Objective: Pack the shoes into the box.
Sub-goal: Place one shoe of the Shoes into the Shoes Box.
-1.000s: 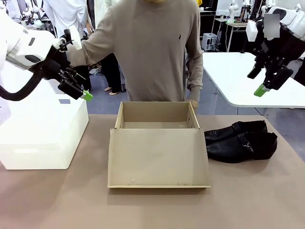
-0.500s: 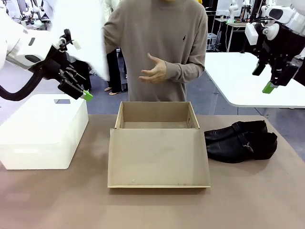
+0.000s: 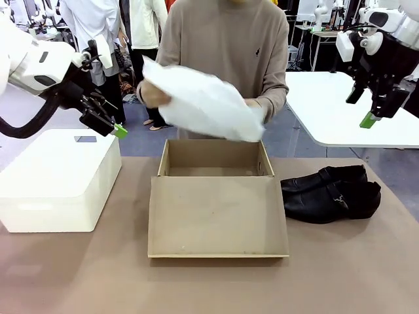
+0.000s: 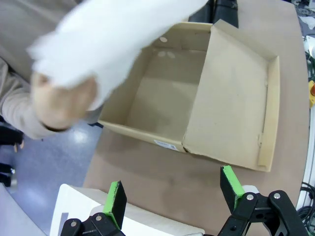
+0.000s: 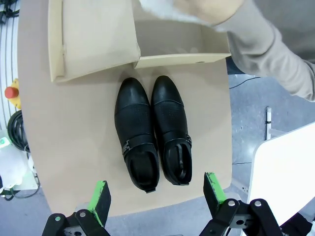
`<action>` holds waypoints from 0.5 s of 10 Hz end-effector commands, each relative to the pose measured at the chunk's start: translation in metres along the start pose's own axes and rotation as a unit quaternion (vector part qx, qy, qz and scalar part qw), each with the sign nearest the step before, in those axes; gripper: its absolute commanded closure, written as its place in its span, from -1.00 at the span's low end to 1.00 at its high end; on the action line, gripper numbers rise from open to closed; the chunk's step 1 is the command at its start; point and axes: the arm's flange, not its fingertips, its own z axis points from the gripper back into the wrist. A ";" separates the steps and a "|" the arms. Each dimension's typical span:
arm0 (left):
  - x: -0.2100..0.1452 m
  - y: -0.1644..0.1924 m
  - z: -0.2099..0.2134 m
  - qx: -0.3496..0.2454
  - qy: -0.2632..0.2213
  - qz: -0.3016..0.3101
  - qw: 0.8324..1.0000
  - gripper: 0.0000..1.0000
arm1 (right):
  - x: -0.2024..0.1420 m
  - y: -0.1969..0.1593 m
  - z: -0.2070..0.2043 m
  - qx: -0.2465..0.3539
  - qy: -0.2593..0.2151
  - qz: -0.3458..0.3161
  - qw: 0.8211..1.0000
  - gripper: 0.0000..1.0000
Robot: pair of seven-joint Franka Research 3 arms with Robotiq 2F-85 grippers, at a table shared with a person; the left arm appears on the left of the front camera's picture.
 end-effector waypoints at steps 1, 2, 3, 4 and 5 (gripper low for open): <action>0.000 0.001 0.000 -0.003 -0.005 0.004 1.000 -1.00 | 0.000 0.000 0.000 0.000 0.000 0.000 1.000 -1.00; 0.000 0.001 0.000 -0.003 -0.005 0.004 1.000 -1.00 | -0.003 -0.009 -0.007 0.002 0.005 0.021 1.000 -1.00; 0.000 0.001 0.000 -0.003 -0.005 0.004 1.000 -1.00 | -0.007 -0.018 -0.013 0.004 0.012 0.038 0.999 -1.00; 0.000 0.001 0.000 -0.003 -0.005 0.004 1.000 -1.00 | -0.011 -0.028 -0.023 0.004 0.026 0.041 0.999 -1.00; 0.000 0.001 0.000 -0.003 -0.005 0.004 1.000 -1.00 | -0.017 -0.034 -0.031 0.008 0.023 0.058 0.998 -1.00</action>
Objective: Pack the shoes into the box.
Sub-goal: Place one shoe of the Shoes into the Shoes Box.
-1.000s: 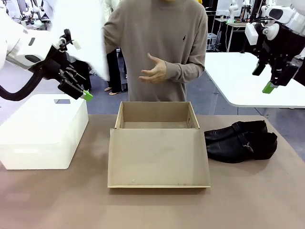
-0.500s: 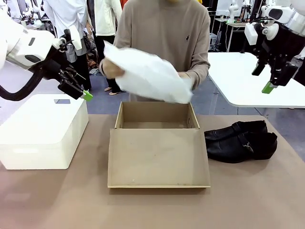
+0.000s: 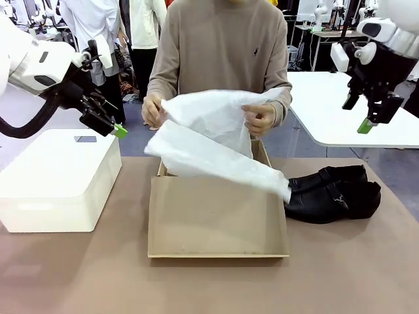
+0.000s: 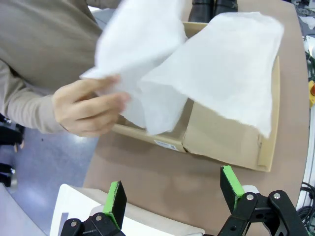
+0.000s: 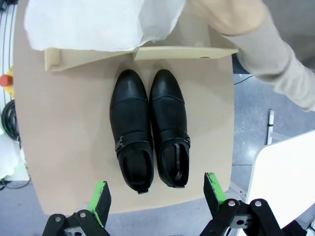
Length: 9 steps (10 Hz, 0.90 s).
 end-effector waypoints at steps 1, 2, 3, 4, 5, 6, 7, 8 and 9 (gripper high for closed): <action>0.000 0.001 0.000 -0.003 -0.005 0.004 1.000 -1.00 | -0.016 -0.023 -0.011 -0.004 0.008 0.032 0.999 -1.00; 0.000 0.001 0.000 -0.003 -0.005 0.004 1.000 -1.00 | -0.024 -0.029 -0.023 0.004 0.008 0.014 1.000 -1.00; 0.000 0.001 0.000 -0.003 -0.005 0.004 1.000 -1.00 | -0.032 -0.036 -0.034 0.016 0.010 0.001 1.000 -1.00; 0.000 0.001 0.000 -0.003 -0.005 0.004 1.000 -1.00 | -0.038 -0.041 -0.043 0.016 0.011 -0.006 1.000 -1.00; 0.000 0.001 0.000 -0.003 -0.005 0.004 1.000 -1.00 | -0.046 -0.044 -0.051 0.016 0.014 -0.008 1.000 -1.00; 0.000 0.001 0.000 -0.003 -0.005 0.004 1.000 -1.00 | -0.053 -0.046 -0.059 0.021 0.016 -0.018 0.999 -1.00; 0.000 0.001 0.000 -0.003 -0.005 0.004 1.000 -1.00 | -0.058 -0.048 -0.066 0.024 0.016 -0.022 0.999 -1.00; 0.000 0.001 0.000 -0.003 -0.005 0.004 1.000 -1.00 | -0.060 -0.050 -0.072 0.027 0.012 -0.027 0.999 -1.00; 0.000 0.001 0.000 -0.003 -0.005 0.004 1.000 -1.00 | -0.059 -0.052 -0.074 0.033 0.011 -0.033 0.999 -1.00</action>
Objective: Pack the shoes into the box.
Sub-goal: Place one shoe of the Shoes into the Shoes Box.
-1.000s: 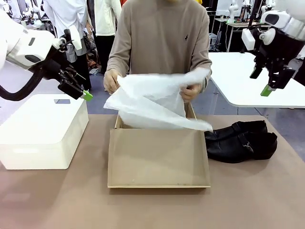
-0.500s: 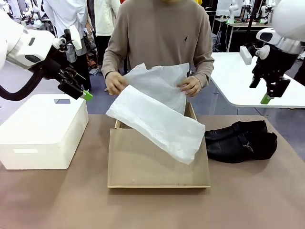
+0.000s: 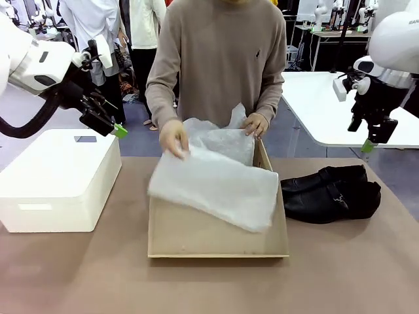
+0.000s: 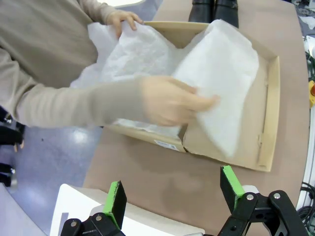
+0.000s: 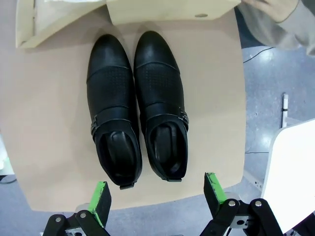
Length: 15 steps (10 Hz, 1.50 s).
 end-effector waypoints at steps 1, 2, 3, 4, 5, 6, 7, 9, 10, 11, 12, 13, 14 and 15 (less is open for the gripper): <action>0.000 0.001 0.000 -0.003 -0.005 0.004 1.000 -1.00 | 0.000 0.001 0.004 -0.004 0.001 0.002 1.000 -1.00; 0.000 0.001 0.000 -0.003 -0.005 0.004 1.000 -1.00 | 0.000 0.001 0.004 -0.004 0.001 0.002 1.000 -1.00; 0.000 0.001 0.000 -0.003 -0.005 0.004 1.000 -1.00 | 0.000 0.001 0.004 -0.004 0.001 0.002 1.000 -1.00; 0.000 0.001 0.000 -0.003 -0.005 0.004 1.000 -1.00 | 0.000 0.001 0.004 -0.004 0.001 0.002 1.000 -1.00; 0.000 0.001 0.000 -0.003 -0.005 0.004 1.000 -1.00 | 0.000 0.001 0.004 -0.004 0.001 0.002 1.000 -1.00; 0.000 0.001 0.000 -0.003 -0.005 0.004 1.000 -1.00 | 0.000 0.001 0.004 -0.004 0.001 0.002 1.000 -1.00; 0.000 0.001 0.000 -0.003 -0.005 0.004 1.000 -1.00 | 0.001 0.001 0.002 -0.001 0.001 0.001 1.000 -1.00; 0.000 0.001 0.000 -0.003 -0.005 0.004 1.000 -1.00 | -0.006 -0.010 -0.015 -0.011 -0.001 -0.012 1.000 -1.00; 0.000 0.001 0.000 -0.003 -0.005 0.004 1.000 -1.00 | -0.011 -0.014 -0.026 -0.016 -0.003 -0.020 1.000 -1.00; 0.000 0.001 0.000 -0.003 -0.005 0.004 1.000 -1.00 | -0.017 -0.018 -0.036 -0.017 -0.005 -0.029 0.999 -1.00; 0.000 0.001 0.000 -0.003 -0.005 0.004 1.000 -1.00 | -0.022 -0.023 -0.045 -0.019 -0.011 -0.028 0.999 -1.00; 0.000 0.001 0.000 -0.003 -0.005 0.004 1.000 -1.00 | -0.029 -0.028 -0.056 -0.019 -0.017 -0.033 0.999 -1.00; 0.000 0.001 0.000 -0.003 -0.005 0.004 1.000 -1.00 | -0.034 -0.031 -0.067 -0.019 -0.022 -0.035 0.999 -1.00; 0.000 0.001 0.000 -0.003 -0.005 0.004 1.000 -1.00 | -0.038 -0.036 -0.078 -0.022 -0.022 -0.044 0.999 -1.00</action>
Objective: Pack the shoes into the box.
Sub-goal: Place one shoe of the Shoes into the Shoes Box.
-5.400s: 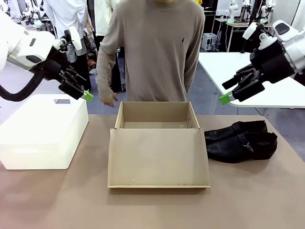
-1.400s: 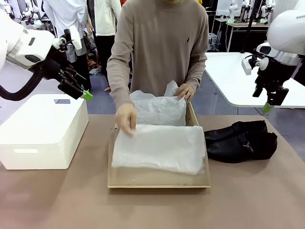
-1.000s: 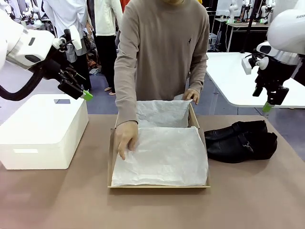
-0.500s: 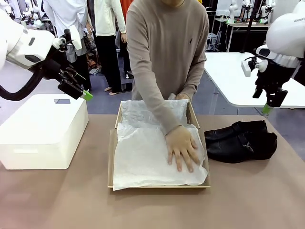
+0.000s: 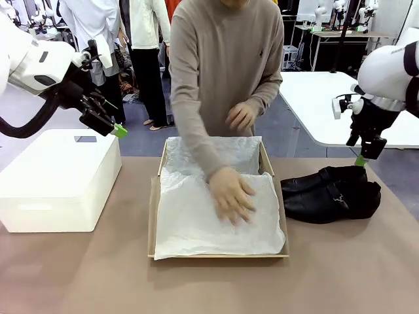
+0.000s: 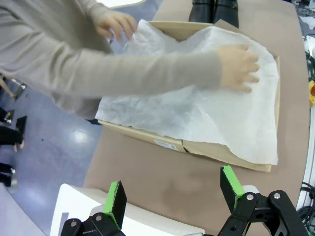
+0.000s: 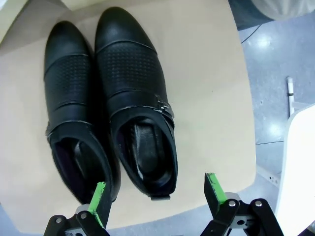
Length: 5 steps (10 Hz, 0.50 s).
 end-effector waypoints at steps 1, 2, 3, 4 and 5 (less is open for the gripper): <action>0.000 0.000 0.000 -0.003 -0.005 0.004 1.000 -1.00 | -0.006 -0.011 -0.016 0.004 -0.015 -0.009 1.000 -1.00; 0.000 0.000 0.000 -0.003 -0.005 0.004 1.000 -1.00 | -0.007 -0.014 -0.023 0.006 -0.011 -0.017 1.000 -1.00; 0.000 0.000 0.000 -0.003 -0.005 0.004 1.000 -1.00 | -0.008 -0.019 -0.029 0.009 -0.010 -0.021 1.000 -1.00; 0.000 0.000 0.000 -0.003 -0.005 0.004 1.000 -1.00 | -0.008 -0.024 -0.034 0.013 -0.013 -0.023 1.000 -1.00; 0.000 0.000 0.000 -0.003 -0.005 0.004 1.000 -1.00 | -0.008 -0.027 -0.035 0.018 -0.015 -0.023 0.999 -1.00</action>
